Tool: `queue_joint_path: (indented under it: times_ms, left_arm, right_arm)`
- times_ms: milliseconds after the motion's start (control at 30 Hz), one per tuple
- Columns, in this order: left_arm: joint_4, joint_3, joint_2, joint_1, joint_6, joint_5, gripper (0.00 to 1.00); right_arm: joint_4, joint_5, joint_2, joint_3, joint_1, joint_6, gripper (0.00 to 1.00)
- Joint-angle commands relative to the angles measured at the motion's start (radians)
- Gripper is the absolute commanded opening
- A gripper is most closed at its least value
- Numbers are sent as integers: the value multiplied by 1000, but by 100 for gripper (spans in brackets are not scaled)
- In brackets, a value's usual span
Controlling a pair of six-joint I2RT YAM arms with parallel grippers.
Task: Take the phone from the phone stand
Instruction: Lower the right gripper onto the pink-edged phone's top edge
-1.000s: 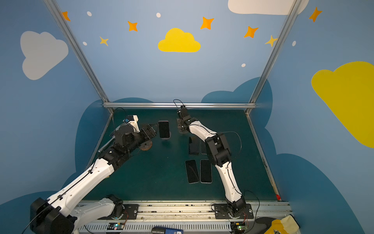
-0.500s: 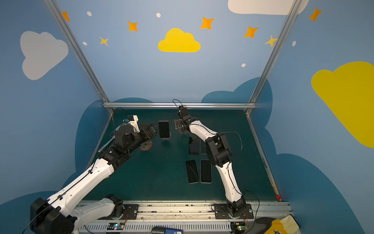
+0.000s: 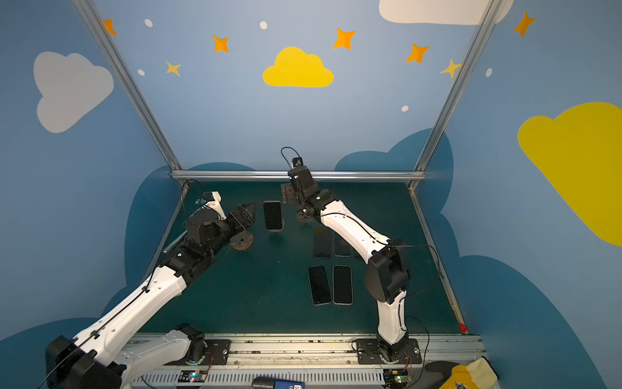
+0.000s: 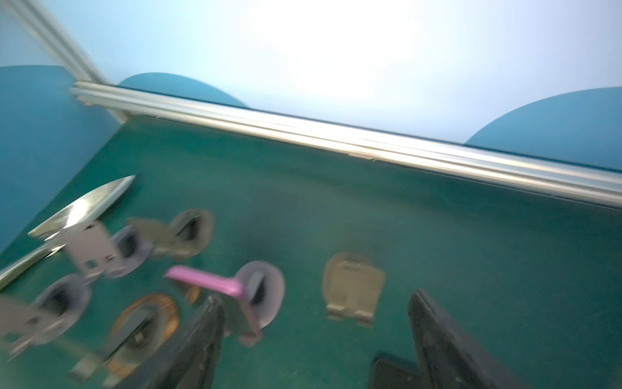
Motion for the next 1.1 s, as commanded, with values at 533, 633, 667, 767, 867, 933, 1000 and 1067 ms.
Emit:
queue_joint_path:
  times_ms: [533,633,667,767,867,933,1000,1067]
  left_arm:
    - [-64,-21,-31,66,-144,-138,100]
    - [-61,-22,-30,75,-155,-120,100]
    - [-60,-21,-30,75,-156,-113,100]
    - [-54,-22,-29,78,-156,-101,100]
    - [-49,-24,-23,79,-155,-93,100]
    - [-48,-25,-21,80,-153,-86,100]
    - [-46,-25,-23,81,-152,-81,100]
    - [-43,-26,-21,82,-151,-78,100]
  right_arm:
    - [-36,218,270,247,130,221,91]
    - [-51,223,316,299,131,224,91]
    - [-56,220,333,315,132,225,91]
    - [-65,219,367,347,132,231,91]
    - [-63,224,390,359,129,237,91]
    - [-64,233,401,366,129,237,91]
    - [-65,234,409,368,127,241,91]
    - [-64,228,421,370,125,246,91]
